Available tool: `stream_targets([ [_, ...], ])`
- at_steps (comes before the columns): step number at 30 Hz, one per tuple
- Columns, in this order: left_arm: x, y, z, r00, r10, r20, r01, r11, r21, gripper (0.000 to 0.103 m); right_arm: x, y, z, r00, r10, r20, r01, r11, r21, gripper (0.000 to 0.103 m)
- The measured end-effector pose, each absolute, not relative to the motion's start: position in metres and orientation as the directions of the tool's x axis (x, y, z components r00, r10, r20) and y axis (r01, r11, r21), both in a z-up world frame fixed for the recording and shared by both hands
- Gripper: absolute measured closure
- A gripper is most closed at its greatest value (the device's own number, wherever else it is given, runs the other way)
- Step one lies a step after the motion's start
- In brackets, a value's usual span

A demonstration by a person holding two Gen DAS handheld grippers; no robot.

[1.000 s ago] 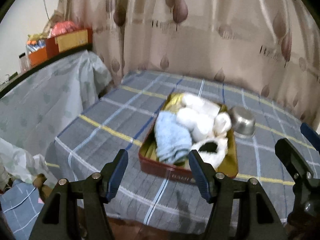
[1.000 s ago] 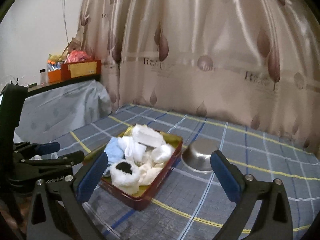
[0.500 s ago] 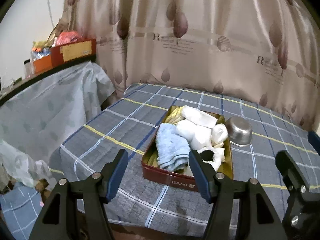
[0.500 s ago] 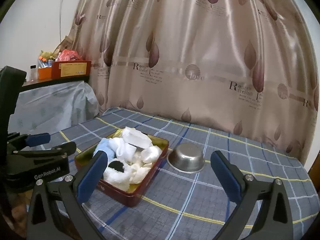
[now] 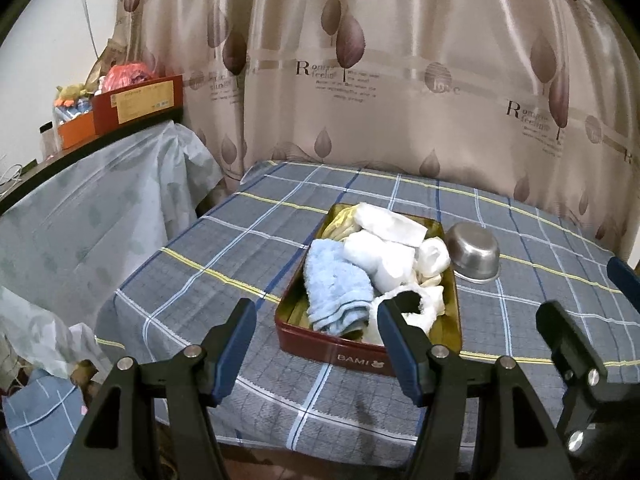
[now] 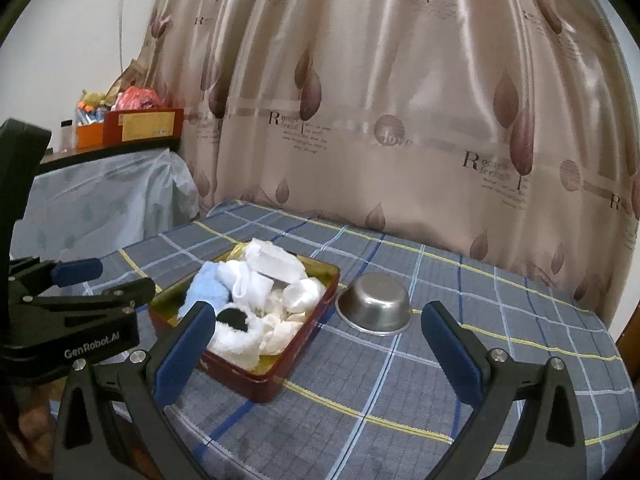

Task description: Organize soft objects

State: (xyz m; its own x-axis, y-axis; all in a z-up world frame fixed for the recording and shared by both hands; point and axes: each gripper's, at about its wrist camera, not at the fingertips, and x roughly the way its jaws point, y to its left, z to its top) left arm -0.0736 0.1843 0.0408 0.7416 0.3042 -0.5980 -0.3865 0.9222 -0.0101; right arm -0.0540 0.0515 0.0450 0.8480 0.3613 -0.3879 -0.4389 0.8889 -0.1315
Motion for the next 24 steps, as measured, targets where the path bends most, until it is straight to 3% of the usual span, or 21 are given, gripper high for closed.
stream_targets([
  [24,-0.0737,0.1876,0.0369,0.742,0.325,-0.587,-0.416,0.909,-0.023,0.038,-0.0545,0.0529,0.0399,0.837,0.369,-0.405,-0.446,0.888,-0.112,0.001],
])
